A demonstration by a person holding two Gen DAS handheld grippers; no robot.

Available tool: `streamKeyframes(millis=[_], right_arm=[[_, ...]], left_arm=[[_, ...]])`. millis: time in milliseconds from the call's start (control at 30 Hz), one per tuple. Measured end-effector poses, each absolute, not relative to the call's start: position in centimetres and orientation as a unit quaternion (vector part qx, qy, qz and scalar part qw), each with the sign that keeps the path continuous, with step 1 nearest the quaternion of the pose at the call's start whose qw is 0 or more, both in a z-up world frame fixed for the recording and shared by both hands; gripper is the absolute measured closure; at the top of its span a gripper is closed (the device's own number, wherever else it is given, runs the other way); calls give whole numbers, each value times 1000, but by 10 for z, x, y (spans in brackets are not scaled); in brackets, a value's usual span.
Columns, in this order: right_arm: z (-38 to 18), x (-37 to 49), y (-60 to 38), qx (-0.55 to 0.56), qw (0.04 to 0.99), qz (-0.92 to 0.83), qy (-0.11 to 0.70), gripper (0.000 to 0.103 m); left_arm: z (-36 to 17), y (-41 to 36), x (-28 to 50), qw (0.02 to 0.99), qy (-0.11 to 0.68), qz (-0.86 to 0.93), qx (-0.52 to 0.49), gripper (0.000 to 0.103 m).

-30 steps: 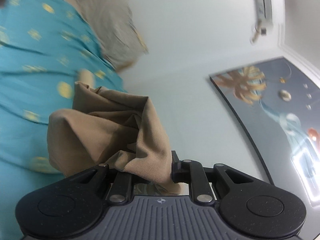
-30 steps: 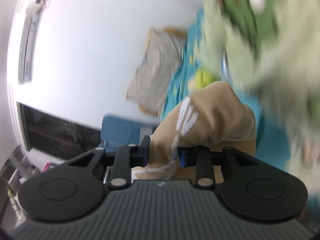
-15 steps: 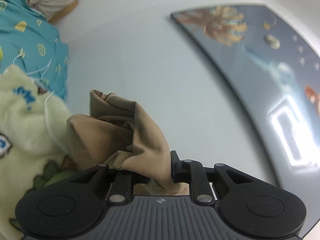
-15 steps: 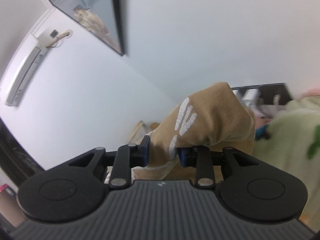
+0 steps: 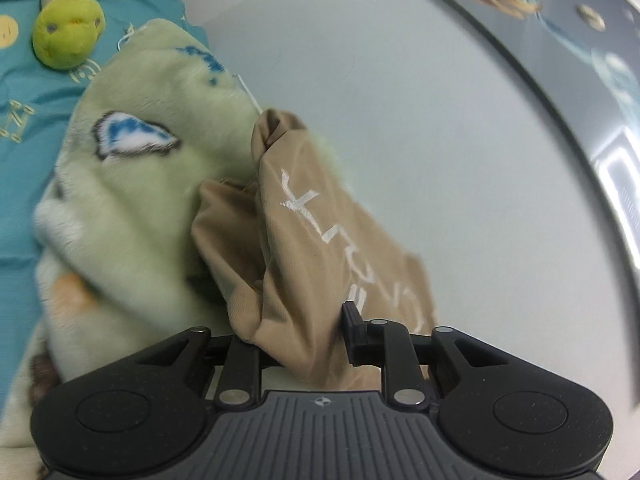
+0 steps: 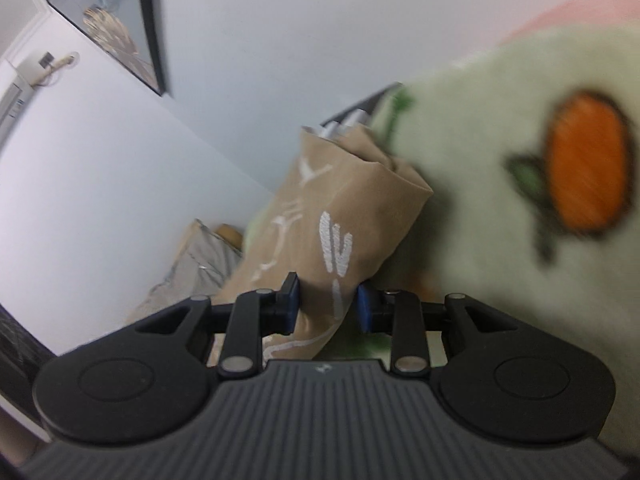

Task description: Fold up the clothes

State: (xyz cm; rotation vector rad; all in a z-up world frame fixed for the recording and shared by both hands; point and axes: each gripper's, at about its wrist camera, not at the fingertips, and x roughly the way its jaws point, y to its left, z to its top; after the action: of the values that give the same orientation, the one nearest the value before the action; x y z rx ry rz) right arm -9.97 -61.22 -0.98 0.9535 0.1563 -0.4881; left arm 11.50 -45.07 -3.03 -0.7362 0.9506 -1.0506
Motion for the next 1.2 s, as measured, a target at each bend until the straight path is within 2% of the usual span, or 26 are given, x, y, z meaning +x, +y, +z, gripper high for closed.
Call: streamKeyframes(millis=[67,100,133,200,267,367,500,667,767,833,867,900,933,1200], right_arm=[[-20,-102,-613,468,847,-239,85,71],[-22,-103,-614,476,841,-241,94,69],[-24,-103,-615,483,834,-244,104,69],[-21,-106,-613,490,827,-248,125,69],[-10,-109,-607,484,824,-252,149,69],[8,-116,-596,473,825,-254,175,69],[42,-134,-569,441,848,-241,168,69],[91,-152,-542,383,883,-224,153,69],[115,-164,-524,341,903,-218,144,61],[127,-172,-510,310,915,-219,135,35],[133,-179,-501,294,921,-221,126,27],[138,-186,-492,279,927,-223,116,14],[141,-191,-484,266,932,-222,109,11],[147,-218,-427,180,955,-226,65,11]], left_arm=[[-26,-448,109,713,423,-469,-303,69],[-20,-447,106,722,420,-468,-289,58],[-14,-445,103,730,417,-467,-274,53],[-2,-442,97,746,411,-464,-245,33],[10,-439,91,761,404,-460,-216,23],[33,-431,78,780,388,-458,-178,18],[86,-407,41,807,336,-466,-137,3],[138,-374,-6,839,272,-461,-92,0],[162,-349,-39,859,231,-452,-67,0],[174,-333,-58,871,204,-444,-52,0],[178,-326,-66,876,193,-441,-46,0],[182,-319,-75,880,183,-437,-39,0],[185,-311,-83,886,170,-431,-34,0],[192,-264,-131,898,116,-423,-27,0]])
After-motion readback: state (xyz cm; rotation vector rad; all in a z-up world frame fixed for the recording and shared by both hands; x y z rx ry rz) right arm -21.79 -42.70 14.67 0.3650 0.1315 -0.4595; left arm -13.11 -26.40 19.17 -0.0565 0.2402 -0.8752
